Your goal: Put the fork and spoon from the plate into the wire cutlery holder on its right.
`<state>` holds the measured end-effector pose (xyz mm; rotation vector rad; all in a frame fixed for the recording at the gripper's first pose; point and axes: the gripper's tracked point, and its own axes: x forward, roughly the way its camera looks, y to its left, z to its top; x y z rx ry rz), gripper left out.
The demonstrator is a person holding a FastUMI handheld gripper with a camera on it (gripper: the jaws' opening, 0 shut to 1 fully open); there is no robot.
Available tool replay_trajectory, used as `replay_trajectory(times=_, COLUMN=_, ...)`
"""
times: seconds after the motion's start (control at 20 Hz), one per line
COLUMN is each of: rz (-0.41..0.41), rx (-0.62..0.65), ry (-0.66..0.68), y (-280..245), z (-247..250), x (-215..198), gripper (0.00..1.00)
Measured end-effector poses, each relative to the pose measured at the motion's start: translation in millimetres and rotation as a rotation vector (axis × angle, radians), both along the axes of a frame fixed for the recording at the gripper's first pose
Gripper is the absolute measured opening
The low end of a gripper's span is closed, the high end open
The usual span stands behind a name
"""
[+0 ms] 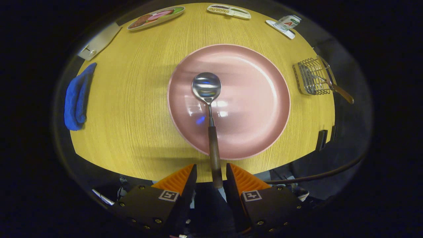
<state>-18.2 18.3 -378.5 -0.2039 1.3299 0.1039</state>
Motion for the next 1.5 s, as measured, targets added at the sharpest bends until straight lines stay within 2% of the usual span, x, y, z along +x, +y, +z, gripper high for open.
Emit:
replay_trajectory(times=0.05, rz=-0.005, rx=0.017, ry=0.005, y=1.4, z=-2.6, x=0.4, gripper=0.55)
replay_trajectory(times=0.15, rz=-0.007, rx=0.032, ry=0.010, y=1.1, z=-7.9, x=3.8, gripper=0.46)
replay_trajectory(times=0.3, rz=0.006, rx=0.018, ry=0.005, y=-3.3, z=-11.1, x=5.2, gripper=0.39)
replay_trajectory(times=0.35, rz=-0.008, rx=0.022, ry=-0.017, y=-3.1, z=-10.3, x=9.0, gripper=0.16)
replay_trajectory(times=0.5, rz=-0.046, rx=-0.002, ry=-0.063, y=-9.9, z=-5.0, x=13.6, gripper=0.11)
replay_trajectory(times=0.55, rz=-0.048, rx=-0.018, ry=-0.069, y=-13.8, z=-2.8, x=13.7, gripper=0.07)
replay_trajectory(times=0.8, rz=-0.072, rx=-0.011, ry=-0.090, y=-12.4, z=7.0, x=18.4, gripper=0.07)
replay_trajectory(times=1.5, rz=-0.057, rx=-0.064, ry=-0.124, y=-14.8, z=33.4, x=21.1, gripper=0.07)
